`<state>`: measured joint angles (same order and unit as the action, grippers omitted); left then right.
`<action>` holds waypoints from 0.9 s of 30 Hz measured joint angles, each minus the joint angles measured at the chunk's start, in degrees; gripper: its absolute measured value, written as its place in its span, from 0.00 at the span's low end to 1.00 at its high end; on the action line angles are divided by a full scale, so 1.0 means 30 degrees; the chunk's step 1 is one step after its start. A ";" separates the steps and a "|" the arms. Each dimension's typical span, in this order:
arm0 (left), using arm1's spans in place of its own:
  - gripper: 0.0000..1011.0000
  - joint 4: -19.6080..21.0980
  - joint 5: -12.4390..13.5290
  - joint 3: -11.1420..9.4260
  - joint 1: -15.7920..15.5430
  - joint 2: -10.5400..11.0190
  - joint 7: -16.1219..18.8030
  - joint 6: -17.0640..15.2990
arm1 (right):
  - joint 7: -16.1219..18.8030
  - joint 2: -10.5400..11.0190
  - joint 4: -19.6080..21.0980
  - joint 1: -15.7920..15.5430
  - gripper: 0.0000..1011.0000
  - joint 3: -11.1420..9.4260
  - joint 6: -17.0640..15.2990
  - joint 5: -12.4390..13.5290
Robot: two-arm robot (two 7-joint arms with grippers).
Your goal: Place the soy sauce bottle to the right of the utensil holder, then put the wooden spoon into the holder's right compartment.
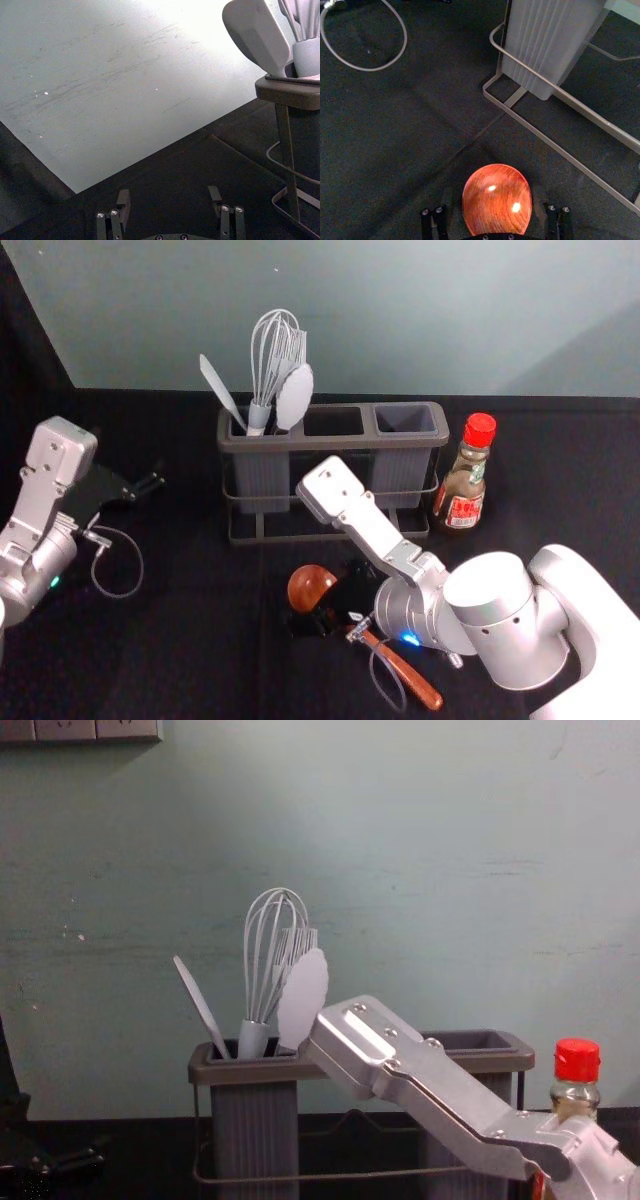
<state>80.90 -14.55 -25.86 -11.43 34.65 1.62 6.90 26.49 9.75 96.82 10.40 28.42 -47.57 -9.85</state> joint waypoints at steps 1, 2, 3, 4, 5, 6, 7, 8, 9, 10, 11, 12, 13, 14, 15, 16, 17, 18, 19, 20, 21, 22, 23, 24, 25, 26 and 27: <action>1.00 0.0000 0.0000 0.0000 0.0000 -0.0001 0.0000 0.0000 | 0.0030 -0.0015 -0.0016 0.0000 0.99 -0.0016 -0.0003 -0.0021; 1.00 0.0000 0.0000 0.0001 -0.0001 0.0000 0.0000 0.0001 | 0.0070 -0.0049 -0.0059 -0.0008 0.99 -0.0049 -0.0003 -0.0066; 1.00 0.0000 0.0000 0.0001 0.0000 -0.0001 0.0000 0.0001 | 0.0095 -0.0067 -0.0071 -0.0015 0.99 -0.0063 -0.0002 -0.0097; 1.00 0.0000 0.0000 0.0001 -0.0001 -0.0001 0.0000 0.0001 | 0.0136 -0.0080 -0.0077 -0.0019 0.99 -0.0076 -0.0002 -0.0121; 1.00 0.0000 0.0000 0.0000 -0.0001 0.0000 0.0000 0.0001 | 0.0187 -0.0103 -0.0082 -0.0029 0.99 -0.0104 -0.0002 -0.0162; 1.00 0.0000 0.0000 0.0000 -0.0001 0.0000 0.0000 0.0001 | 0.0187 -0.0103 -0.0082 -0.0029 0.99 -0.0104 -0.0002 -0.0162; 1.00 0.0000 0.0000 0.0001 -0.0001 0.0001 0.0000 0.0001 | 0.0228 -0.0135 -0.0082 -0.0039 0.99 -0.0124 -0.0009 -0.0223; 1.00 0.0000 0.0000 0.0000 -0.0001 0.0000 0.0000 0.0001 | 0.0260 -0.0142 -0.0081 -0.0042 0.99 -0.0134 -0.0024 -0.0260; 1.00 0.0000 -0.0001 0.0000 -0.0001 0.0000 0.0000 0.0001 | 0.0322 -0.0161 -0.0081 -0.0053 0.99 -0.0174 -0.0051 -0.0311; 1.00 0.0000 -0.0001 0.0000 -0.0001 0.0000 0.0000 0.0001 | 0.0342 -0.0174 -0.0080 -0.0065 0.99 -0.0195 -0.0061 -0.0331; 1.00 0.0000 0.0000 0.0001 -0.0001 0.0000 0.0000 0.0001 | 0.0359 -0.0192 -0.0078 -0.0074 0.99 -0.0218 -0.0068 -0.0359; 1.00 0.0000 -0.0001 0.0000 -0.0001 0.0000 0.0000 0.0001 | 0.0396 -0.0223 -0.0072 -0.0095 0.99 -0.0263 -0.0073 -0.0419; 1.00 0.0000 -0.0001 0.0000 -0.0001 0.0000 0.0000 0.0001 | 0.0426 -0.0240 -0.0070 -0.0108 0.99 -0.0280 -0.0075 -0.0443; 1.00 0.0000 -0.0001 0.0001 -0.0002 0.0000 0.0000 0.0000 | 0.0450 -0.0253 -0.0067 -0.0117 0.99 -0.0289 -0.0080 -0.0463; 1.00 0.0000 0.0000 0.0001 0.0000 -0.0001 0.0000 0.0000 | 0.0486 -0.0277 -0.0055 -0.0128 0.99 -0.0318 -0.0100 -0.0531; 1.00 0.0000 0.0000 0.0001 -0.0001 0.0000 0.0000 0.0000 | 0.0501 -0.0293 -0.0050 -0.0132 0.99 -0.0330 -0.0109 -0.0564; 1.00 0.0000 0.0000 0.0001 -0.0002 0.0000 0.0000 0.0001 | 0.0516 -0.0309 -0.0044 -0.0138 0.99 -0.0340 -0.0118 -0.0596; 1.00 0.0000 0.0000 0.0001 -0.0002 -0.0001 0.0000 0.0001 | 0.0549 -0.0331 -0.0018 -0.0170 0.99 -0.0373 -0.0141 -0.0655; 1.00 0.0000 0.0000 0.0001 -0.0002 -0.0001 0.0000 0.0001 | 0.0572 -0.0340 0.0011 -0.0196 0.99 -0.0400 -0.0154 -0.0686; 1.00 0.0000 -0.0001 0.0001 -0.0001 0.0000 0.0000 0.0001 | 0.0593 -0.0350 0.0038 -0.0221 0.99 -0.0429 -0.0161 -0.0705; 1.00 -0.0001 -0.0001 0.0001 -0.0001 -0.0001 0.0000 0.0001 | 0.0608 -0.0359 0.0064 -0.0248 0.99 -0.0469 -0.0161 -0.0716; 1.00 0.0000 0.0000 0.0000 -0.0001 -0.0001 0.0000 0.0000 | 0.0636 -0.0380 0.0094 -0.0301 0.99 -0.0545 -0.0162 -0.0740; 1.00 0.0000 0.0000 0.0001 -0.0001 0.0000 0.0000 0.0001 | 0.0651 -0.0386 0.0105 -0.0324 0.99 -0.0578 -0.0162 -0.0747; 1.00 0.0000 0.0000 -0.0001 -0.0001 -0.0001 0.0000 0.0001 | 0.0669 -0.0390 0.0119 -0.0352 0.99 -0.0614 -0.0163 -0.0752; 1.00 0.0000 -0.0001 0.0001 -0.0001 0.0000 0.0000 0.0001 | 0.0721 -0.0401 0.0151 -0.0398 0.99 -0.0669 -0.0162 -0.0760; 1.00 0.0000 0.0000 0.0001 -0.0001 0.0000 0.0000 0.0001 | 0.0750 -0.0406 0.0167 -0.0416 0.99 -0.0698 -0.0162 -0.0764; 1.00 0.0000 0.0000 0.0000 -0.0001 -0.0001 0.0000 0.0000 | 0.0769 -0.0408 0.0175 -0.0432 0.99 -0.0719 -0.0163 -0.0769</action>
<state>80.90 -14.55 -25.86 -11.43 34.64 1.62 6.90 28.80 8.53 97.35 9.10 26.26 -48.06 -12.15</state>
